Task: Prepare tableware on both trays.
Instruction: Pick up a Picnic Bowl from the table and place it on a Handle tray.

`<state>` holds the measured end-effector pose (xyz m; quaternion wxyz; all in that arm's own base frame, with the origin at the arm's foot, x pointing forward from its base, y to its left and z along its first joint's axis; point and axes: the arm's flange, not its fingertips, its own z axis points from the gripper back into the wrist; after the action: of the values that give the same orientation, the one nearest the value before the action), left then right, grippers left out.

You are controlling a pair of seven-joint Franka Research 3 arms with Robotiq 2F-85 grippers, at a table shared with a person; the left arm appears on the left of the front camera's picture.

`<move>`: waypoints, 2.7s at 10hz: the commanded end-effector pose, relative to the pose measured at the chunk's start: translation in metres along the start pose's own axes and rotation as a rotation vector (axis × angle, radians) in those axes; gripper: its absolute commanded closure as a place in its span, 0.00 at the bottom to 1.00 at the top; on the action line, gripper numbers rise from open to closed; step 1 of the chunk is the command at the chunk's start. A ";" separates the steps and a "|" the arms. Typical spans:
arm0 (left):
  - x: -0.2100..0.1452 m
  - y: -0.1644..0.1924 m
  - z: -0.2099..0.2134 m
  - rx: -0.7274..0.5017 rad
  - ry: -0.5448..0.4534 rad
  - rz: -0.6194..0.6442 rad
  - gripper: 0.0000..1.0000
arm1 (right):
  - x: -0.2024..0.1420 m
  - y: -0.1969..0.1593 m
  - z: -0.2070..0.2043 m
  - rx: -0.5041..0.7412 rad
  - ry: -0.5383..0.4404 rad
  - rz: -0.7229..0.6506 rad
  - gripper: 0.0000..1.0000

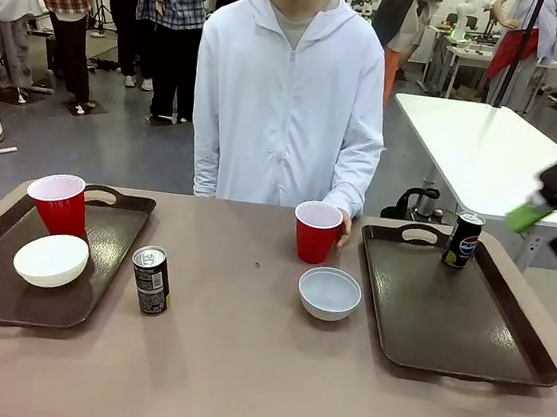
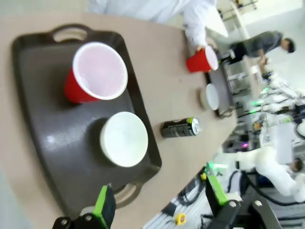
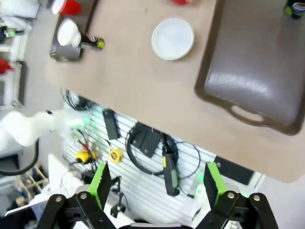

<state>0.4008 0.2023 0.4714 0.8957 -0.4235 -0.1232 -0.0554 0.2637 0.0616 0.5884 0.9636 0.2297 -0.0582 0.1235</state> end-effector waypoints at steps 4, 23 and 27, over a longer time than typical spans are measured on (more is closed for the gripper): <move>0.015 0.074 0.040 -0.143 0.061 0.085 0.00 | 0.066 0.055 -0.087 -0.371 0.009 -0.081 0.00; 0.005 0.079 0.035 -0.125 0.084 0.113 0.00 | 0.034 0.058 -0.147 -0.430 0.211 -0.036 0.00; 0.005 0.079 0.035 -0.125 0.084 0.113 0.00 | 0.081 0.047 -0.183 -0.348 0.055 -0.053 0.00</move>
<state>0.4190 0.2812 0.4342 0.8700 -0.4882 -0.0594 -0.0365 0.3203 0.1909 0.4734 0.9939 0.0312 -0.0175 0.1046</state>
